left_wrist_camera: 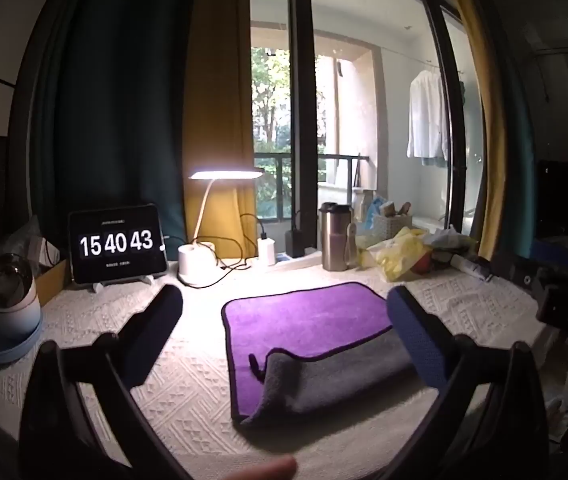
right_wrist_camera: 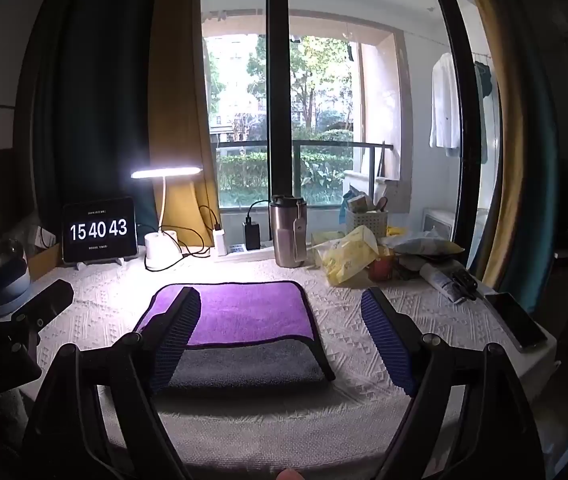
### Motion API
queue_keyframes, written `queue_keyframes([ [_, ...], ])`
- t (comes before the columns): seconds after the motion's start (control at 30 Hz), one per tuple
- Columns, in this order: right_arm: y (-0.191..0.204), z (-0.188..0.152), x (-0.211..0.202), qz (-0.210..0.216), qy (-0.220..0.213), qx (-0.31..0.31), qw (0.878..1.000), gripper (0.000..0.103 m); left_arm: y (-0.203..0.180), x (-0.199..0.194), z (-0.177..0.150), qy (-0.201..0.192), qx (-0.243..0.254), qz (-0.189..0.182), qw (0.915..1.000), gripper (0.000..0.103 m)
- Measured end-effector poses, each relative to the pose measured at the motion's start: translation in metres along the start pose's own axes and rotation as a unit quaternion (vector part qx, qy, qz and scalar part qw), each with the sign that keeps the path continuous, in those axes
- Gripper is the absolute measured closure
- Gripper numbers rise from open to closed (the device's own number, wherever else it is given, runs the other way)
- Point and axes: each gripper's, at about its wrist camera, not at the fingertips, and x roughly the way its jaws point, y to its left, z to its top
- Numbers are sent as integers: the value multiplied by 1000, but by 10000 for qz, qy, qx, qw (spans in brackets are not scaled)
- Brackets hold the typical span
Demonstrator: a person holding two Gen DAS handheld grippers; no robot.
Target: Fold towel
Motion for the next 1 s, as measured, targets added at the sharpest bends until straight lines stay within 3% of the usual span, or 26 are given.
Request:
queue_keyframes([
  [0.1,-1,0,0,17,11,87,10000,18,2,0,0,6,-19,-62,10000,0],
  [0.17,-1,1,-1,18,19,76,10000,18,9,9,-4,215,-41,-17,9998,0],
  [1.0,-4,-5,5,-11,144,93,9999,18,-3,8,-6,201,83,-26,9998,0],
])
